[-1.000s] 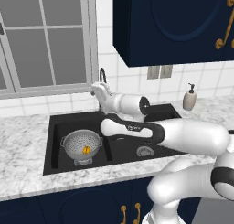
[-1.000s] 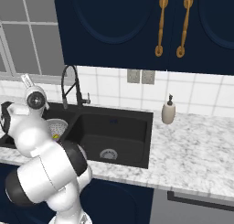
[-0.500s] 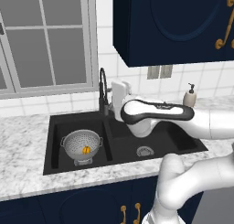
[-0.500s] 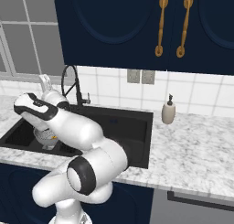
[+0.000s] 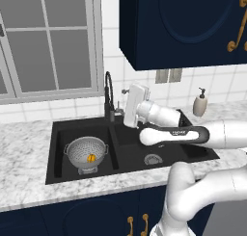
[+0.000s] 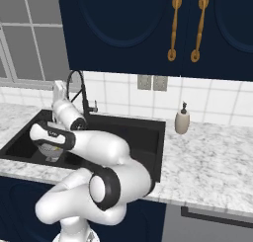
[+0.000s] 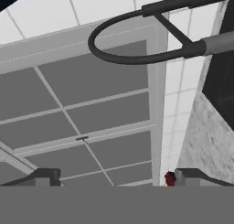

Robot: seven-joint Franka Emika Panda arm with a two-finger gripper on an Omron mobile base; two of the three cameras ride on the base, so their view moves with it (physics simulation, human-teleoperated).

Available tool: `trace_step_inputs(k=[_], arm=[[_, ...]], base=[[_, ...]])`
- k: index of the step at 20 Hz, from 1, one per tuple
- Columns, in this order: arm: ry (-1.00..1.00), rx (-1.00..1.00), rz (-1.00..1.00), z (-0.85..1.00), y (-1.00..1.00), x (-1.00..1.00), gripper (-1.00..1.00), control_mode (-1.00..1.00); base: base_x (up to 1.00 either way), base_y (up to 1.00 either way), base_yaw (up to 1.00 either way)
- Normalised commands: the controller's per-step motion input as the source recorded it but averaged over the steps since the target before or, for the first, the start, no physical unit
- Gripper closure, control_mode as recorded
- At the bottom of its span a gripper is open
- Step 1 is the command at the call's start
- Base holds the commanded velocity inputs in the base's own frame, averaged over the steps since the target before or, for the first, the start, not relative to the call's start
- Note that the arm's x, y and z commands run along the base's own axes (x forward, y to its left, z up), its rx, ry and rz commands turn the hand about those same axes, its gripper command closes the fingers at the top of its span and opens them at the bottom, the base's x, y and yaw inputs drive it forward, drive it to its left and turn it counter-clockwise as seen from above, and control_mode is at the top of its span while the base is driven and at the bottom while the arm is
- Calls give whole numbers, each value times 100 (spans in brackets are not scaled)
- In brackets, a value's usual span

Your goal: Put the colander in the sink, put the tangerine in the colander, and turn on the sink faucet and pour water over the colander.

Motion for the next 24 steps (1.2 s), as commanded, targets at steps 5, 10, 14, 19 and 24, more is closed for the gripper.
trace_step_inputs(k=[5,10,14,19,24], arm=[[0,15,0,100,-52,-21,-100,-100],[4,12,0,70,-65,-39,-100,-100],[38,-2,-8,53,-45,-19,-100,-100],[68,-16,-12,37,-32,-12,-100,-100],[52,-17,-6,-21,-18,-43,-100,-100]], base=[[0,0,0],[0,0,0],[0,0,0],[0,0,0],[0,0,0]])
